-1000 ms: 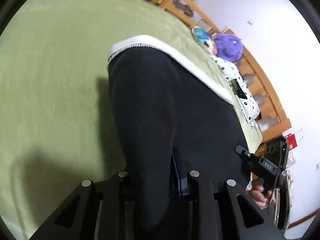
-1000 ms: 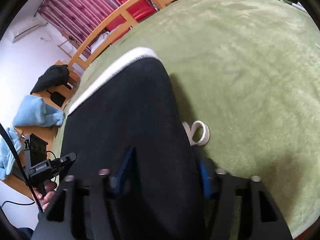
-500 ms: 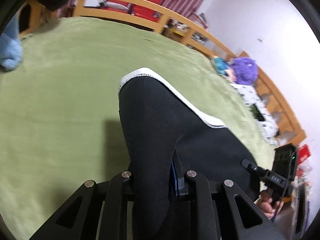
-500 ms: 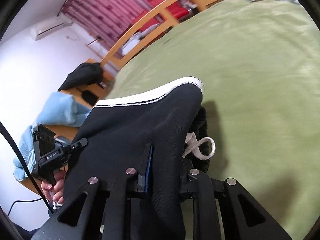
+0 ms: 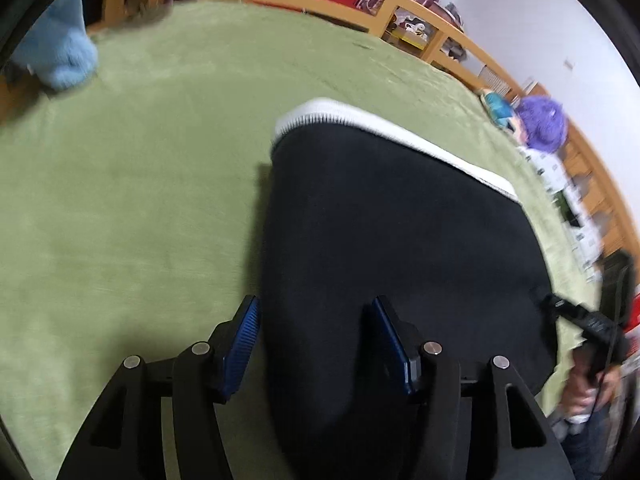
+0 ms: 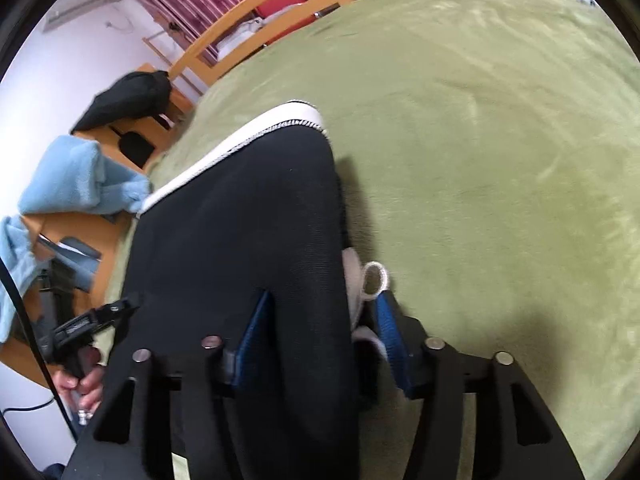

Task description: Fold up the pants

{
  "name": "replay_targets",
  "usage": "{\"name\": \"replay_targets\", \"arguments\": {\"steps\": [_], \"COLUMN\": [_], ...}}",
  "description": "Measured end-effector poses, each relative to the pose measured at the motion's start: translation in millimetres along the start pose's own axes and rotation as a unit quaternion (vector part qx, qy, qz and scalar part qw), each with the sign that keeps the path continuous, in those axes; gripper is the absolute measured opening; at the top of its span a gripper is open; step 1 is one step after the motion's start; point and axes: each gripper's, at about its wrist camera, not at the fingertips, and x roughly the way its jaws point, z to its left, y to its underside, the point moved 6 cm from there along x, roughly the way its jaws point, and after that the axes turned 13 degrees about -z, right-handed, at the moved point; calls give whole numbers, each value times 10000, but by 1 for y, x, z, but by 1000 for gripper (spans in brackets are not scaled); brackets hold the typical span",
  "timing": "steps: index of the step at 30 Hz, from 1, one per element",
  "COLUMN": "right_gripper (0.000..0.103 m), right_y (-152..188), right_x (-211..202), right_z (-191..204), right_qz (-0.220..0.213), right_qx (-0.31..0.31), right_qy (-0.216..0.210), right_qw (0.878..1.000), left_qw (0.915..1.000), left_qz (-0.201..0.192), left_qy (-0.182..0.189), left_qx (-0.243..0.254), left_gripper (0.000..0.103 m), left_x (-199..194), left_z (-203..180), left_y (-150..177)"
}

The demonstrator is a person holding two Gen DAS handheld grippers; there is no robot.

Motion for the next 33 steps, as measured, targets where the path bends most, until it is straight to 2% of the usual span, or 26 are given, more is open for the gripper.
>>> {"name": "replay_targets", "arguments": {"steps": [3,7,9,11,12,14,16,17,20,23,25,29,31,33], "right_gripper": [54,53,41,31,27,26,26,26,26,26,32,33,32,27], "right_y": [-8,-1,15,43,53,75,83,82,71,44,18,-22,-42,-54], "right_x": [-33,-73,-79,-69,-62,-47,-48,-48,-55,-66,-65,-41,-22,-10], "right_z": [12,39,53,54,51,42,40,41,44,50,55,64,70,74], "right_qz": [-335,-970,-1143,-907,-756,-523,-494,-440,-263,-615,-863,-1025,-1063,-1055], "right_qx": [-359,-802,-1178,-1421,-1440,-1501,-1520,-1514,-1392,-1408,-1430,-1482,-1503,-1536], "right_qy": [379,228,161,162,213,458,492,466,306,225,154,212,224,148], "right_qw": [9981,9918,9863,9856,9865,9862,9859,9864,9894,9879,9858,9834,9827,9824], "left_qw": [9988,9959,9951,9946,9953,9983,9999,9995,9999,9982,9965,9934,9940,9953], "left_qz": [-371,-732,-717,-464,-319,-192,-38,64,-100,-435,-657,-890,-862,-837], "left_qy": [-174,-229,-374,-646,-634,-339,86,190,56,-198,-210,-205,-275,-87], "left_qx": [279,481,572,660,664,428,-117,-227,50,366,467,697,614,486], "left_gripper": [66,73,73,73,74,74,74,74,73,73,73,73,72,72], "left_x": [-36,-66,-66,-59,-53,-46,-46,-47,-59,-66,-66,-45,-27,-15], "left_z": [-7,-28,-34,-30,-30,-25,-18,-16,-17,-20,-24,-31,-32,-35], "left_y": [-7,-3,15,48,62,88,97,96,73,41,16,-25,-44,-59]}}
